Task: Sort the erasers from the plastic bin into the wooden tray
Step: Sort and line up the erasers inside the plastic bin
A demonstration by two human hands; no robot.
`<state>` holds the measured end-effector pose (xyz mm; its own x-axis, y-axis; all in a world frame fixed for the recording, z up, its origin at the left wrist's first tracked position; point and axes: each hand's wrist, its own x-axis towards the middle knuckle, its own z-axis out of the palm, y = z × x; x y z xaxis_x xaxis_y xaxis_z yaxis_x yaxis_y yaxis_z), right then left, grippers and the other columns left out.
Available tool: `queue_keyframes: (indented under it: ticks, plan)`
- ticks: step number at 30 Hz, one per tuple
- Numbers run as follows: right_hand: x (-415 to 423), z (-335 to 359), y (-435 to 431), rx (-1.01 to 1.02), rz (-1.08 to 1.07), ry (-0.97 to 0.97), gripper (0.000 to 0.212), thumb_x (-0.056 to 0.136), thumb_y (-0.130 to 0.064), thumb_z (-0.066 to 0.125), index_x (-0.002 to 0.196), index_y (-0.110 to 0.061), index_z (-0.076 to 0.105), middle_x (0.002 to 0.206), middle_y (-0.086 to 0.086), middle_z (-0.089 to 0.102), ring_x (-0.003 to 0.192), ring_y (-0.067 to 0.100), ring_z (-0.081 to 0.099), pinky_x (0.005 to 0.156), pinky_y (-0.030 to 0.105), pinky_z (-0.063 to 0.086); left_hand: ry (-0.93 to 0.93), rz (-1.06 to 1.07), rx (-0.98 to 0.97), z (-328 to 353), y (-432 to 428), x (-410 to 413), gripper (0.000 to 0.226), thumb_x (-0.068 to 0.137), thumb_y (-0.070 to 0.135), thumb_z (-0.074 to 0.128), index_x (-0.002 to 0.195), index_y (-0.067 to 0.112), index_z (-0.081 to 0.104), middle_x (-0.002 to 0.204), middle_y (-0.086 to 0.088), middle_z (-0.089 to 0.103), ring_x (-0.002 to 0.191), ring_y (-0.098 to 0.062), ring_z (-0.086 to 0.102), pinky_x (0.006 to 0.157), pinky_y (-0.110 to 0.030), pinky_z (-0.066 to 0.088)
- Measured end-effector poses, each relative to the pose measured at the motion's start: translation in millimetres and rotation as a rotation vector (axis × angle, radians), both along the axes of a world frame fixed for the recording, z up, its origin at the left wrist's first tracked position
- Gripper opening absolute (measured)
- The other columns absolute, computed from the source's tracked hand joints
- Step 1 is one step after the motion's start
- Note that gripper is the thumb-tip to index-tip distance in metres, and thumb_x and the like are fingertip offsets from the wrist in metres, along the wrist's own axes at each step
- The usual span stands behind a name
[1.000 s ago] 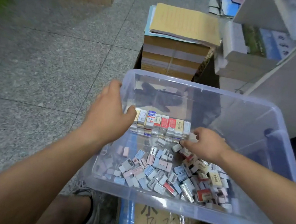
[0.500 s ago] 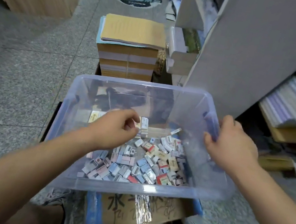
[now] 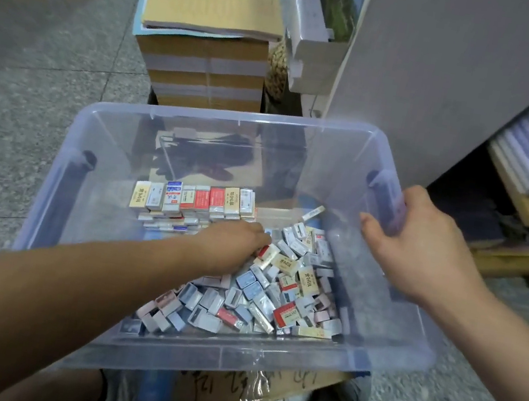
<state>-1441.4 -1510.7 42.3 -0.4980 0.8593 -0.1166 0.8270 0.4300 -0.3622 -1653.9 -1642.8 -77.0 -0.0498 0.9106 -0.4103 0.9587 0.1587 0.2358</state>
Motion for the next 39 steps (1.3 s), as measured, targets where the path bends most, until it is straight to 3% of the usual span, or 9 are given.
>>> queue_keyframes:
  ticks: [7, 13, 15, 19, 22, 25, 28, 32, 39]
  plan:
    - [0, -3, -1, -0.021, -0.008, 0.033, 0.04, 0.088, -0.056, 0.058, 0.091, -0.02, 0.041, 0.089, 0.007, 0.063, 0.08, 0.035, 0.056, 0.066, 0.04, 0.042, -0.1, 0.183, -0.057, -20, 0, 3, 0.027, 0.095, 0.023, 0.063, 0.122, 0.026, 0.065, 0.122, 0.003, 0.059, 0.11, -0.02, 0.057, 0.094, -0.037, 0.052]
    - [-1, -1, -4, -0.029, -0.025, 0.048, 0.039, 0.087, -0.056, 0.058, 0.092, -0.021, 0.042, 0.089, 0.005, 0.062, 0.076, 0.035, 0.061, 0.065, 0.045, 0.055, -0.323, 0.408, -0.01, -20, 8, 9, 0.021, 0.097, 0.023, 0.066, 0.118, 0.02, 0.066, 0.097, 0.004, 0.061, 0.09, -0.019, 0.057, 0.075, -0.03, 0.043]
    - [-2, 0, -4, -0.029, -0.03, 0.046, 0.039, 0.087, -0.056, 0.058, 0.091, -0.021, 0.041, 0.088, 0.005, 0.061, 0.074, 0.036, 0.062, 0.063, 0.049, 0.057, -0.376, 0.478, -0.002, -18, 12, 12, 0.026, 0.095, 0.023, 0.069, 0.12, 0.018, 0.066, 0.098, 0.003, 0.061, 0.092, -0.018, 0.059, 0.08, -0.032, 0.048]
    - [-2, 0, -4, -0.032, -0.033, 0.048, 0.039, 0.087, -0.056, 0.059, 0.092, -0.021, 0.043, 0.091, 0.005, 0.064, 0.076, 0.035, 0.064, 0.064, 0.05, 0.058, -0.444, 0.592, -0.047, -19, 22, 18, 0.052, 0.09, 0.019, 0.076, 0.137, 0.013, 0.055, 0.12, -0.006, 0.064, 0.11, -0.025, 0.062, 0.098, -0.04, 0.052]
    - [-2, 0, -4, -0.04, -0.033, 0.058, 0.039, 0.086, -0.056, 0.059, 0.092, -0.022, 0.043, 0.092, 0.005, 0.063, 0.076, 0.036, 0.065, 0.063, 0.051, 0.059, -0.41, 0.564, -0.1, -20, 27, 22, 0.051, 0.092, 0.023, 0.074, 0.139, 0.012, 0.057, 0.128, -0.005, 0.063, 0.114, -0.024, 0.061, 0.098, -0.034, 0.05]
    - [-1, 0, -4, -0.044, -0.034, 0.058, 0.039, 0.086, -0.056, 0.06, 0.092, -0.021, 0.043, 0.091, 0.005, 0.063, 0.077, 0.035, 0.064, 0.061, 0.051, 0.059, -0.489, 0.573, -0.166, -22, 25, 18, 0.024, 0.091, 0.019, 0.075, 0.114, 0.012, 0.072, 0.111, -0.004, 0.071, 0.1, -0.021, 0.068, 0.083, -0.031, 0.056]
    - [-1, -1, -2, -0.029, -0.028, 0.052, 0.039, 0.088, -0.055, 0.059, 0.091, -0.02, 0.042, 0.089, 0.005, 0.063, 0.077, 0.034, 0.06, 0.063, 0.045, 0.056, -0.548, 0.558, -0.174, -20, 20, 15, 0.021, 0.087, 0.017, 0.079, 0.103, 0.014, 0.066, 0.098, -0.004, 0.067, 0.09, -0.02, 0.067, 0.083, -0.035, 0.058]
    - [-2, 1, -3, -0.022, -0.022, 0.051, 0.039, 0.088, -0.054, 0.057, 0.09, -0.018, 0.042, 0.086, 0.004, 0.059, 0.075, 0.033, 0.058, 0.063, 0.045, 0.055, -0.485, 0.412, -0.112, 0, 5, 5, 0.025, 0.088, 0.026, 0.078, 0.093, 0.027, 0.053, 0.088, 0.003, 0.056, 0.079, -0.015, 0.053, 0.073, -0.032, 0.047]
    - [-2, 4, -6, -0.04, -0.042, 0.043, 0.039, 0.088, -0.054, 0.057, 0.09, -0.018, 0.042, 0.083, 0.003, 0.054, 0.075, 0.035, 0.06, 0.06, 0.049, 0.057, -0.477, 0.025, -0.491, 25, -34, 0, 0.035, 0.084, 0.023, 0.081, 0.114, 0.022, 0.063, 0.099, 0.009, 0.061, 0.085, -0.007, 0.056, 0.072, -0.024, 0.045]
